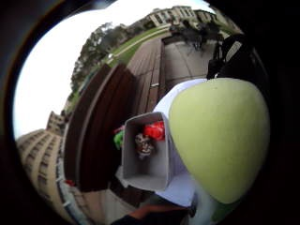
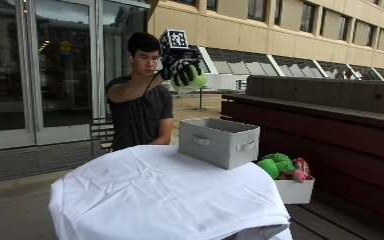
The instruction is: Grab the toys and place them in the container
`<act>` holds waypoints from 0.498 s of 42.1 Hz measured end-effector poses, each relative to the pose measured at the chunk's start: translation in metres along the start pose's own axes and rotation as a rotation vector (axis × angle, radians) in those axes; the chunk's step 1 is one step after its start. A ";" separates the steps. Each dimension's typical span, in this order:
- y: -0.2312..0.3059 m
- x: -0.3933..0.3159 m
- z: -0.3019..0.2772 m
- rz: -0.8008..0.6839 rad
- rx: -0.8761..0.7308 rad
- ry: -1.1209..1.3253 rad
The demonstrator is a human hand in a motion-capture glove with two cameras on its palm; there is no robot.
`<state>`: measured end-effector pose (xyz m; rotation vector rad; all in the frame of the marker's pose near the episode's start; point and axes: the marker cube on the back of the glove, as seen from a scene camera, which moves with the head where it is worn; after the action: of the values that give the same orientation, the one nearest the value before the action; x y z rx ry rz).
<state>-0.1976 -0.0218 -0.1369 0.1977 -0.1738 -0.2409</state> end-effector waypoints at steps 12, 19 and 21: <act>0.027 -0.105 0.006 -0.127 -0.018 -0.010; 0.023 -0.130 0.034 -0.164 -0.003 -0.013; 0.003 -0.118 0.051 -0.181 0.003 -0.003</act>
<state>-0.3199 0.0021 -0.1046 0.2158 -0.1597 -0.4211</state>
